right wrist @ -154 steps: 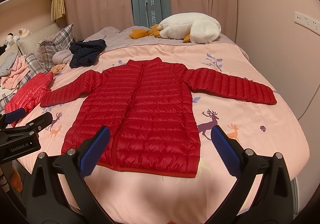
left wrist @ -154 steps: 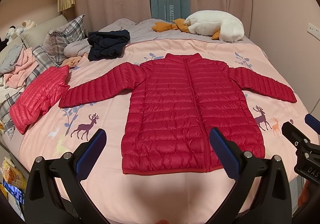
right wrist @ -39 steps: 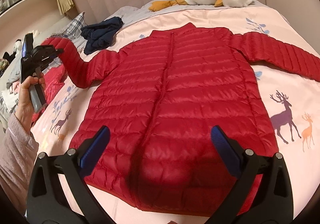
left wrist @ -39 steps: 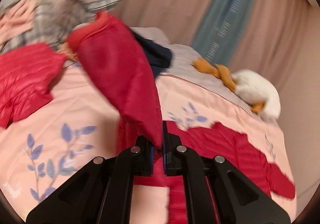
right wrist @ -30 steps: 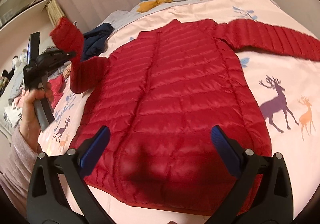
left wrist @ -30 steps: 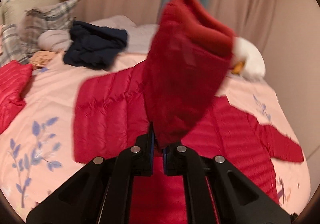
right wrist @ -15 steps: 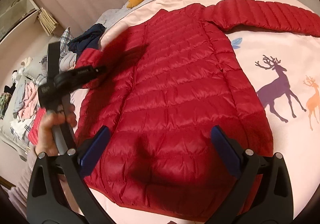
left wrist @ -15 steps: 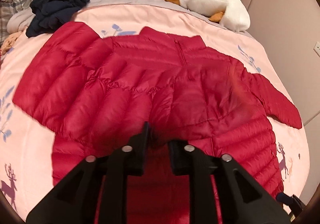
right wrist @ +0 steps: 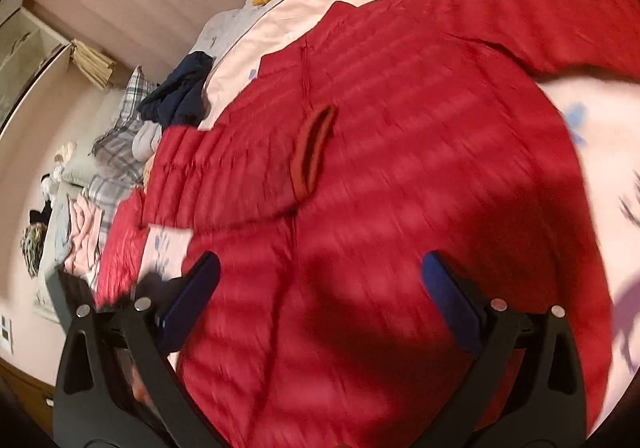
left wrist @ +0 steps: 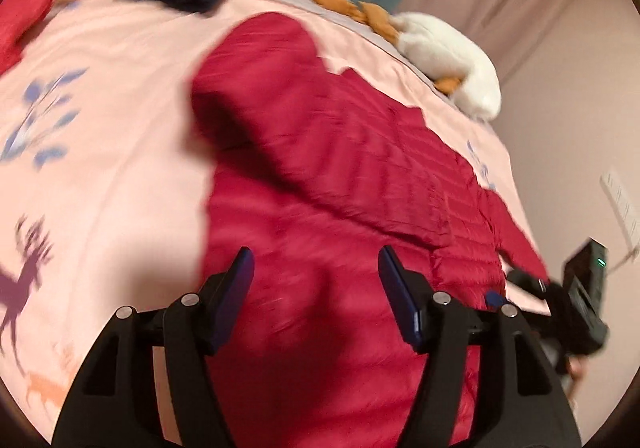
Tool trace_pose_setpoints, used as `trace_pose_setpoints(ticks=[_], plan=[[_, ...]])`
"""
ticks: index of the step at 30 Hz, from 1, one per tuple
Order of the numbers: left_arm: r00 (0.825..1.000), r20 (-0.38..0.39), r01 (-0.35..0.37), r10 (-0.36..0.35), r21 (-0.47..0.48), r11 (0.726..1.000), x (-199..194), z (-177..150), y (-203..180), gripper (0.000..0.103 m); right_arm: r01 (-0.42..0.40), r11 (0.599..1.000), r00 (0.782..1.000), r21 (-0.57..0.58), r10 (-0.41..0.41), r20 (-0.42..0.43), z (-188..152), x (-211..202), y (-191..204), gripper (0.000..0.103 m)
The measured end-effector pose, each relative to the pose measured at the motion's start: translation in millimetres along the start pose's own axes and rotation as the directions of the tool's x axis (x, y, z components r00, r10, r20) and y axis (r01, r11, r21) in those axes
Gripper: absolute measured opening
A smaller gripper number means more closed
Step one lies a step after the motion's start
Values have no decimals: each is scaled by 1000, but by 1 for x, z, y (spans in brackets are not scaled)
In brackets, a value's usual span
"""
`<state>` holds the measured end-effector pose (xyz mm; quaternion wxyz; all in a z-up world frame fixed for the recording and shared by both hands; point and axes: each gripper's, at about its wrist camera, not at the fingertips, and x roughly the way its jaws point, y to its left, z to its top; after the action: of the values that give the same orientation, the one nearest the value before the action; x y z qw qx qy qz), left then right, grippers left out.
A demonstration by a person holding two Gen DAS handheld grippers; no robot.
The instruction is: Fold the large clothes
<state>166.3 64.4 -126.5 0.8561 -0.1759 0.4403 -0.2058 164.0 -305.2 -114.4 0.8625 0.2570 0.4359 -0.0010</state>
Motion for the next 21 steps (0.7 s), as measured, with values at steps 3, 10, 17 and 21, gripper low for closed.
trace_pose_setpoints(ticks=[3, 10, 17, 21], plan=[[1000, 4, 10, -9, -95, 995, -14, -6, 33, 65, 70, 997, 998, -38, -70, 4, 21, 24, 15, 101], [1000, 6, 17, -16, -197, 980, -24, -14, 67, 65, 256, 961, 967, -106, -256, 19, 37, 64, 33, 58], [997, 8, 70, -71, -229, 971, -24, -11, 74, 65, 310, 929, 949, -203, -288, 127, 52, 48, 57, 12], [992, 7, 122, -124, -240, 963, -19, -6, 68, 65, 327, 923, 922, -203, -264, 284, 71, 1, 69, 12]])
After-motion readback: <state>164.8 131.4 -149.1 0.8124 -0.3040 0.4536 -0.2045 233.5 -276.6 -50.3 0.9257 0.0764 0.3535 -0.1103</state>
